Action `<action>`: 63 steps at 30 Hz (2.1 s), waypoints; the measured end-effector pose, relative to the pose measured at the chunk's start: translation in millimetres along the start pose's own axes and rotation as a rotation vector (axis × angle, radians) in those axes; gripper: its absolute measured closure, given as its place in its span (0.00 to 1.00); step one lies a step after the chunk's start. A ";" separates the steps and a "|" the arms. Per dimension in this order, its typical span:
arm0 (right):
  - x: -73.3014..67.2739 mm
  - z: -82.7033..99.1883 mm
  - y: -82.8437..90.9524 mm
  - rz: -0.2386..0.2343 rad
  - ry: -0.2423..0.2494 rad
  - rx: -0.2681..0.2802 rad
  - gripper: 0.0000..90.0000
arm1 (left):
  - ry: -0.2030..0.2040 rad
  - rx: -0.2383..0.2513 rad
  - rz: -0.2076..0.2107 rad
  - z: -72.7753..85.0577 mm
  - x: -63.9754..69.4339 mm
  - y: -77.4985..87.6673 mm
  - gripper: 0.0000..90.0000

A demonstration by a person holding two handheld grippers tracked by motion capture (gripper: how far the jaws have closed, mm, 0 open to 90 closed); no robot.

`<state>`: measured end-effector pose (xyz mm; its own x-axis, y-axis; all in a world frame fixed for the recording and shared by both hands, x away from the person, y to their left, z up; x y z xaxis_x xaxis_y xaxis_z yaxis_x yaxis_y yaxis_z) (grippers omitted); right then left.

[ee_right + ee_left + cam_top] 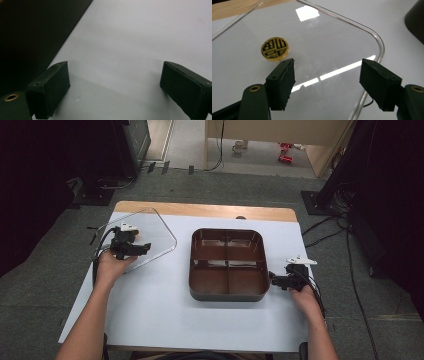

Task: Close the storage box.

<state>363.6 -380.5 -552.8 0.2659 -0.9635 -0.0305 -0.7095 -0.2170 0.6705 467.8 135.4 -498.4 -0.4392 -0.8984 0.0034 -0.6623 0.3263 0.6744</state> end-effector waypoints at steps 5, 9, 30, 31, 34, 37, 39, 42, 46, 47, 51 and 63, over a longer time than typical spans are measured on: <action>0.0 0.0 0.0 0.000 0.000 0.000 0.09 | 0.013 -0.002 -0.014 -2.2 -8.2 -3.6 0.34; 0.0 0.0 0.0 0.000 0.000 0.000 0.09 | 0.046 0.000 -0.022 -5.7 -16.8 -8.3 0.34; 0.0 0.0 -0.1 0.000 -0.001 0.000 0.09 | 0.091 -0.005 -0.051 -9.9 -46.6 -33.5 0.45; 0.0 0.0 -0.1 0.000 -0.001 0.000 0.09 | 0.090 -0.008 -0.052 -9.7 -47.1 -34.7 0.46; 0.0 0.0 0.0 0.000 -0.001 0.000 0.09 | 0.085 -0.021 -0.062 -7.8 -49.2 -40.8 0.50; 0.0 0.0 -0.1 0.000 -0.001 0.000 0.09 | 0.075 -0.019 -0.072 -7.2 -49.8 -43.5 0.53; 0.0 0.0 0.0 0.000 0.000 0.001 0.09 | 0.065 -0.013 -0.077 -6.9 -50.7 -45.6 0.58; 0.0 0.0 0.0 -0.001 -0.001 0.001 0.09 | 0.061 -0.021 -0.082 -4.7 -52.7 -48.6 0.62; 0.0 0.0 -0.1 -0.001 -0.001 0.001 0.09 | 0.063 -0.016 -0.077 -5.1 -52.3 -49.1 0.64; 0.0 0.0 -0.1 -0.001 -0.002 0.001 0.09 | 0.065 -0.017 -0.076 -5.2 -52.3 -49.1 0.65; 0.0 0.0 -0.1 -0.001 -0.002 0.001 0.09 | 0.063 -0.012 -0.072 -5.1 -52.6 -49.0 0.65; 0.1 0.0 -0.1 -0.002 -0.003 0.000 0.09 | 0.050 -0.031 -0.079 -9.3 -49.3 -46.5 0.66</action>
<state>363.7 -380.5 -552.9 0.2653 -0.9636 -0.0346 -0.7089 -0.2192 0.6704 525.9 161.7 -523.0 -0.3545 -0.9349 -0.0145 -0.6743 0.2449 0.6967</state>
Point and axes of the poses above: each handheld gripper's, and its own axes: y roughly backward along the jaws, z roughly out of its underside, x roughly to its right, the point moved 7 cm from there along -y, roughly forward along the jaws, and after that the axes turned 2 degrees about x, right-handed, at the moved point
